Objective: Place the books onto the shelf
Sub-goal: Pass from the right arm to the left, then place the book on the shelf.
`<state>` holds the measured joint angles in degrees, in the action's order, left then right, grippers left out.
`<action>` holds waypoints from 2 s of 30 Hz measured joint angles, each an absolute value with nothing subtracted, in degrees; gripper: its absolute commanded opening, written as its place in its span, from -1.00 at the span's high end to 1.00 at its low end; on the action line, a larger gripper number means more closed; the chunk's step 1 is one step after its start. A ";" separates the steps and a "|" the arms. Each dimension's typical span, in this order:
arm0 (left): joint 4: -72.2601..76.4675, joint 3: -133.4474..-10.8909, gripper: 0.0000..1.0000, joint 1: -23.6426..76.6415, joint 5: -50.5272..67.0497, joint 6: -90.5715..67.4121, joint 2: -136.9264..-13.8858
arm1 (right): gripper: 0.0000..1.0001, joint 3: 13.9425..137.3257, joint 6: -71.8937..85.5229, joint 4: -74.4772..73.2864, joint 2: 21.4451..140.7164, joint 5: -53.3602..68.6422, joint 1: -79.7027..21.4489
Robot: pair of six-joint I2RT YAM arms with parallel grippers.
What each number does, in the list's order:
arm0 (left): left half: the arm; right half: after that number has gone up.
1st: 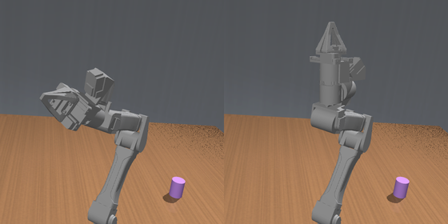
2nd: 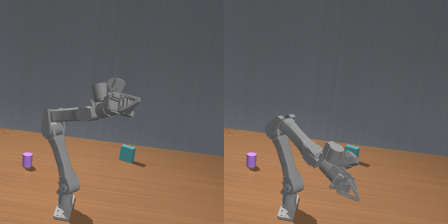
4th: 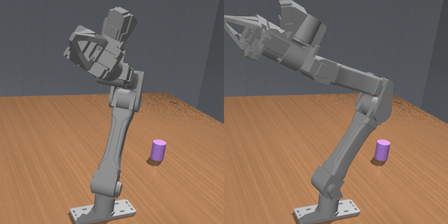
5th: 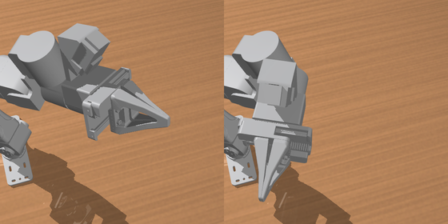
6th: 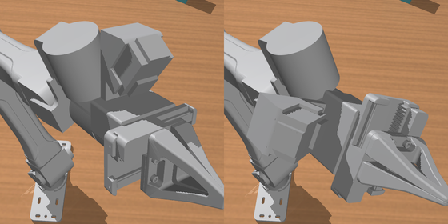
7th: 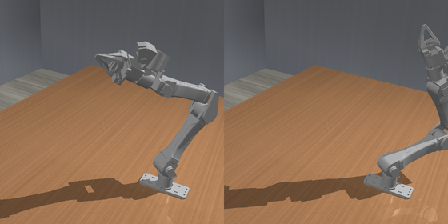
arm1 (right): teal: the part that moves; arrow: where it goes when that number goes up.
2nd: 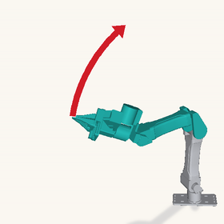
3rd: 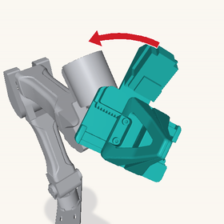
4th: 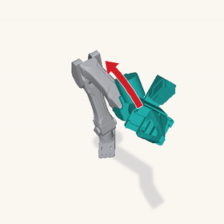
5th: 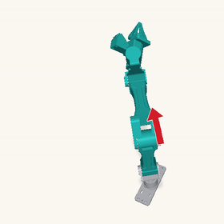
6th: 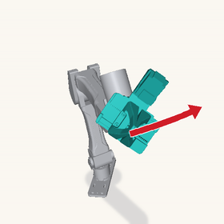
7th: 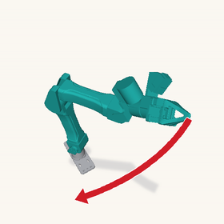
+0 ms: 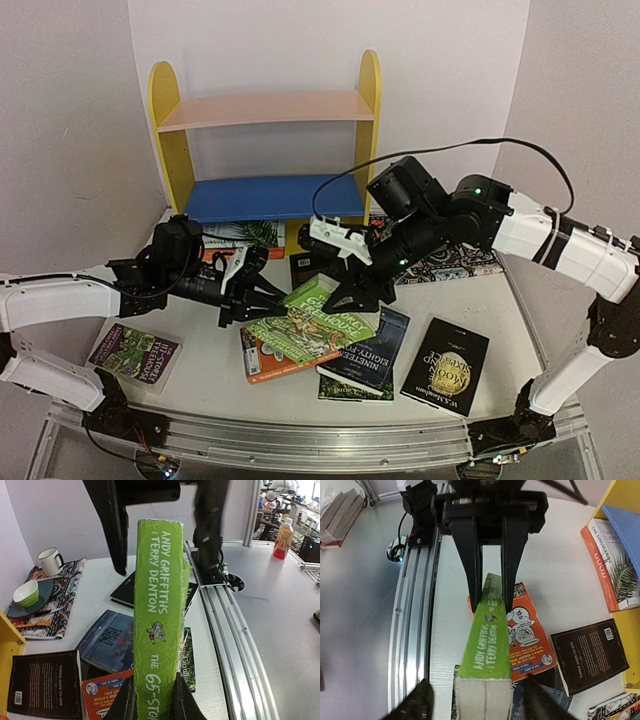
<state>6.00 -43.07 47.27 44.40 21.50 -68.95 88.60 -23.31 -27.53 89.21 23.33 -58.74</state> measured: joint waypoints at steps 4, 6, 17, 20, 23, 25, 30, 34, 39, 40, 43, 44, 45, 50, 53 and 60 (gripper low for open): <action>3.75 -43.07 1.00 47.48 37.26 19.22 -68.93 | -0.88 89.84 -23.11 -25.71 89.25 22.39 -58.74; 2.90 -43.07 1.00 47.59 31.90 17.58 -68.69 | -0.92 89.86 -23.09 -24.99 89.25 20.62 -58.78; 1.45 -44.16 1.00 47.66 1.52 6.33 -64.45 | -0.96 83.90 -21.28 -19.81 86.32 9.30 -58.74; 1.48 -45.30 1.00 47.62 -9.34 0.62 -64.45 | -0.96 82.61 -20.64 -18.59 84.90 7.27 -58.74; 1.50 -45.84 1.00 47.18 -16.36 -3.03 -64.42 | -0.96 81.54 -19.90 -17.21 83.74 5.50 -58.74; 1.17 -46.57 1.00 47.05 -19.07 -3.27 -64.53 | -0.96 80.75 -19.57 -16.53 83.02 4.75 -58.74; 2.28 -51.48 1.00 47.05 -24.01 -2.50 -67.22 | -0.96 78.52 -18.92 -15.09 81.28 3.55 -58.74; 9.02 -51.92 1.00 45.50 -25.85 -1.41 -68.23 | -0.96 77.67 -18.35 -14.59 80.44 3.31 -58.74; 22.06 -50.09 1.00 41.30 -25.63 0.56 -69.45 | -0.96 76.75 -17.96 -14.15 79.02 3.36 -58.74; 24.80 -49.65 1.00 40.25 -25.47 1.04 -70.04 | -0.96 76.58 -17.89 -14.00 78.74 3.36 -58.74; 31.00 -48.45 1.00 37.63 -24.95 2.76 -72.16 | -0.96 76.27 -17.87 -13.96 78.22 3.36 -58.74; 32.56 -48.27 1.00 36.95 -24.77 3.70 -73.08 | -0.96 76.20 -17.87 -13.80 78.17 3.38 -58.74; 33.93 -48.27 1.00 36.51 -24.69 4.89 -74.17 | -0.96 76.20 -17.87 -13.74 78.17 3.38 -58.74; 40.01 -48.34 1.00 35.77 -24.67 10.72 -79.61 | -0.96 76.16 -17.87 -13.56 78.11 3.38 -58.74; 42.65 -48.38 1.00 34.81 -24.64 12.47 -82.61 | -0.96 76.03 -17.87 -13.32 78.08 3.40 -58.74; 50.09 -49.84 1.00 30.52 -25.04 13.85 -90.63 | -0.96 75.94 -17.89 -13.19 78.04 3.42 -58.74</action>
<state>50.09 -49.84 30.52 -25.04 13.85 -90.63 75.94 -17.89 -13.19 78.04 3.42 -58.74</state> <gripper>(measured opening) 0.214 0.979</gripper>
